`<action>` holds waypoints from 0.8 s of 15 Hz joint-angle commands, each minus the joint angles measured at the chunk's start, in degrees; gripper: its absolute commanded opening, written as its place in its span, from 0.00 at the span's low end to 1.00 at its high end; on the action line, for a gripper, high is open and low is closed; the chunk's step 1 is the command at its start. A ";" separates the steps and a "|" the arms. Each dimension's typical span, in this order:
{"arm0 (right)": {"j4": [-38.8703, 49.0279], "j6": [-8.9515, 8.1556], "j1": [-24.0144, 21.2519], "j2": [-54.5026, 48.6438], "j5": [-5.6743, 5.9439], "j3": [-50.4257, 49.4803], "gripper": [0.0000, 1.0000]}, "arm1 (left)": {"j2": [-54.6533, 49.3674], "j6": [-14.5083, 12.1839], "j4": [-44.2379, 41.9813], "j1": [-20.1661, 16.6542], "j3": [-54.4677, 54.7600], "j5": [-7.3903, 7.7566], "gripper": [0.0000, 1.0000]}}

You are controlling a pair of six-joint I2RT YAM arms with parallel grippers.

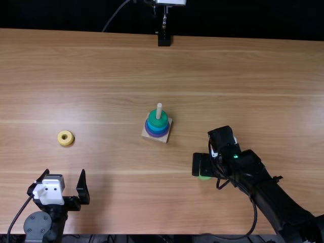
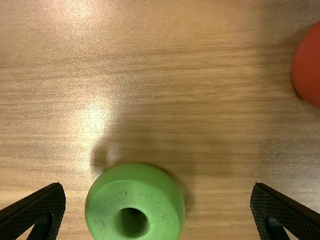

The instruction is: Build the Hanoi tower: stack the rings onto the peg from bottom to top in this color order: purple, dark blue, light blue, dark green, light green, yellow, orange.

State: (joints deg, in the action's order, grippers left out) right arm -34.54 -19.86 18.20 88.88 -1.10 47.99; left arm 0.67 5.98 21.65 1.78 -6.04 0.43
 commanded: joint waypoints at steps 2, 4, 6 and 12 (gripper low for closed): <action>-2.64 -2.50 1.67 0.50 0.58 1.06 1.00 | -0.67 -0.70 4.72 -0.02 6.04 0.21 1.00; -6.12 -2.50 3.25 1.03 0.58 1.14 1.00 | -0.67 -0.70 4.72 -0.02 6.04 0.21 1.00; -5.81 -2.50 3.25 1.03 0.68 1.41 1.00 | -0.67 -0.70 4.72 -0.02 6.04 0.21 1.00; -5.38 -2.29 2.99 4.11 1.00 3.17 1.00 | -0.67 -0.70 4.72 -0.02 6.04 0.21 1.00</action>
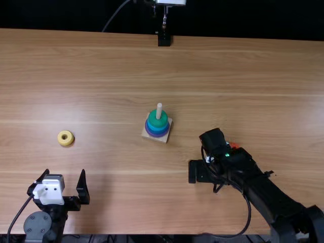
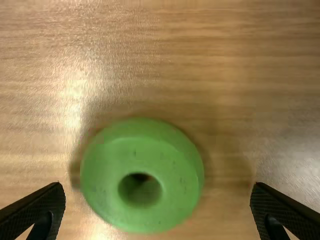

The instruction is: Build the Hanoi tower: stack the rings onto the peg from bottom to top in this color order: purple, dark blue, light blue, dark green, light green, yellow, orange.

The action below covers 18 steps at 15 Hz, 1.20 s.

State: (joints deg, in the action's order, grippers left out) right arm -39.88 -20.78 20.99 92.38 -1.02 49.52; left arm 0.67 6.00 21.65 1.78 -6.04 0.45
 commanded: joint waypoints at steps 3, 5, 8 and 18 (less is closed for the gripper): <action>-0.05 -1.27 0.19 0.70 5.34 2.69 0.90 | -0.67 -0.73 4.72 -0.02 6.04 0.18 1.00; -0.16 -1.16 0.45 0.70 11.35 2.69 0.55 | -0.67 -0.73 4.72 -0.02 6.04 0.18 1.00; -0.68 -1.16 0.54 0.70 11.99 2.69 0.34 | -0.67 -0.73 4.72 -0.02 6.04 0.18 1.00; -7.96 -0.64 2.65 -0.27 11.14 12.71 0.00 | -0.67 -0.73 4.72 -0.02 6.04 0.18 1.00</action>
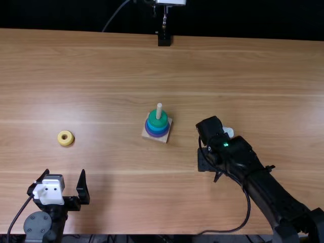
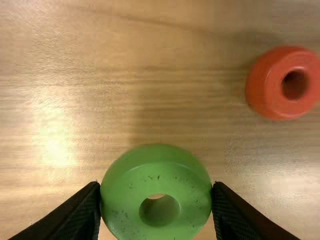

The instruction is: Build the Hanoi tower: stack the rings onto the peg from bottom to top in this color order: purple, dark blue, light blue, dark green, light green, yellow, orange.

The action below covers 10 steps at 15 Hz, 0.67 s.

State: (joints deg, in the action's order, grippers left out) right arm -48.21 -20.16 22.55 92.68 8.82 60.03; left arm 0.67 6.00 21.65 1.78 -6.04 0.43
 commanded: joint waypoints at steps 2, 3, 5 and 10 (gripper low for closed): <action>-7.12 -1.14 2.33 -0.57 -0.49 7.91 0.00 | -0.67 -0.73 4.72 0.06 6.04 0.21 1.00; -10.71 -1.14 3.03 -0.49 -1.54 11.69 0.00 | -0.67 -0.73 4.72 -0.02 6.04 0.21 1.00; -15.98 -0.93 4.26 0.22 -4.07 18.46 0.00 | -0.67 -0.73 4.72 -0.02 6.04 0.21 1.00; -21.36 -0.72 6.63 8.48 -6.29 37.09 0.00 | -0.67 -0.73 4.72 0.06 6.04 0.21 1.00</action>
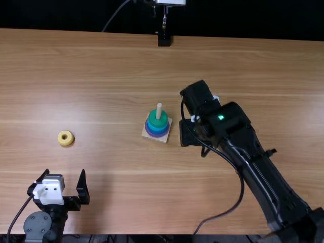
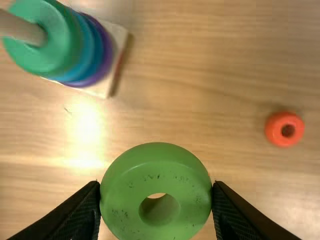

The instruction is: Build the Hanoi tower: stack the rings onto the peg from bottom to top in this color order: purple, dark blue, light blue, dark green, light green, yellow, orange.

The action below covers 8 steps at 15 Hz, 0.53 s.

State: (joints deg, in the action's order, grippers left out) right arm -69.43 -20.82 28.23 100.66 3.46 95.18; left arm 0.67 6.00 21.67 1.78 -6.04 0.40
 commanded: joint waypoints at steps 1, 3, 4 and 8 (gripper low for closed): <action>-0.66 -0.17 1.74 2.08 -0.93 4.40 0.00 | -0.67 -0.73 4.70 -0.02 6.04 0.23 1.00; -2.35 -0.59 3.59 6.56 -0.93 10.03 0.00 | -0.67 -0.73 4.70 -0.02 6.04 0.23 1.00; -3.62 -0.70 3.94 8.06 -0.93 12.58 0.00 | -0.67 -0.73 4.70 0.06 6.04 0.23 1.00; -4.25 -0.70 4.03 11.31 -0.93 21.72 0.00 | -0.67 -0.73 4.70 -0.02 6.04 0.23 1.00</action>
State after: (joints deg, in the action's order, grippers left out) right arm -73.73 -21.12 32.01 110.78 2.55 114.41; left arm 0.69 5.98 21.67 1.78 -6.04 0.43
